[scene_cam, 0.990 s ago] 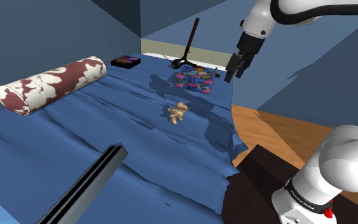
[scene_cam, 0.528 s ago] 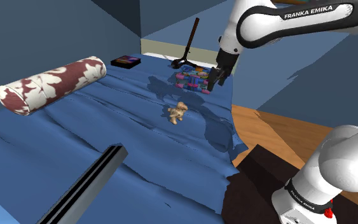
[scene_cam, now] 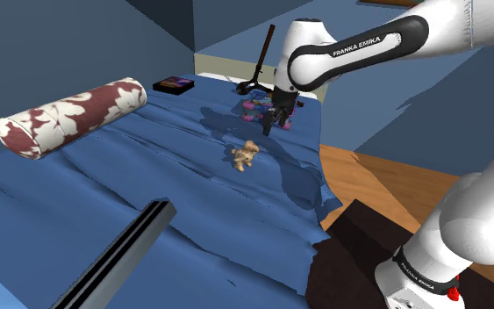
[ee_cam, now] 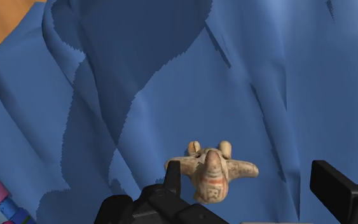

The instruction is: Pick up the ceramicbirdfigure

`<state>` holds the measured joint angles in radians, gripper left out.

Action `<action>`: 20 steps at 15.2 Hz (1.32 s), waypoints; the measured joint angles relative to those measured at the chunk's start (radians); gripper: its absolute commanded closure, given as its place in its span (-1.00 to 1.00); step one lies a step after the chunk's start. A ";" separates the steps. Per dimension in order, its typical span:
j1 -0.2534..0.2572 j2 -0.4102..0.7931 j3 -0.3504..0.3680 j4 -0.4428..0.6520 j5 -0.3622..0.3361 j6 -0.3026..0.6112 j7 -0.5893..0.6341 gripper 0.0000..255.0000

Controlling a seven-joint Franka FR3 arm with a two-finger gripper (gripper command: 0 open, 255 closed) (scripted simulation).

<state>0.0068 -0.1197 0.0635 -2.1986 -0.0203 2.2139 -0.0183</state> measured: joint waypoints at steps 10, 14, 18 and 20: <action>0.006 0.367 -0.006 0.233 -0.102 0.127 0.035 -1.00; 0.010 0.424 -0.009 0.250 -0.115 0.166 0.045 -1.00; 0.011 0.450 -0.012 0.231 -0.122 0.210 0.052 -1.00; 0.011 0.455 -0.013 0.230 -0.124 0.217 0.053 1.00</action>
<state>0.0181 0.3354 0.0508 -1.9685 -0.1441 2.4309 0.0350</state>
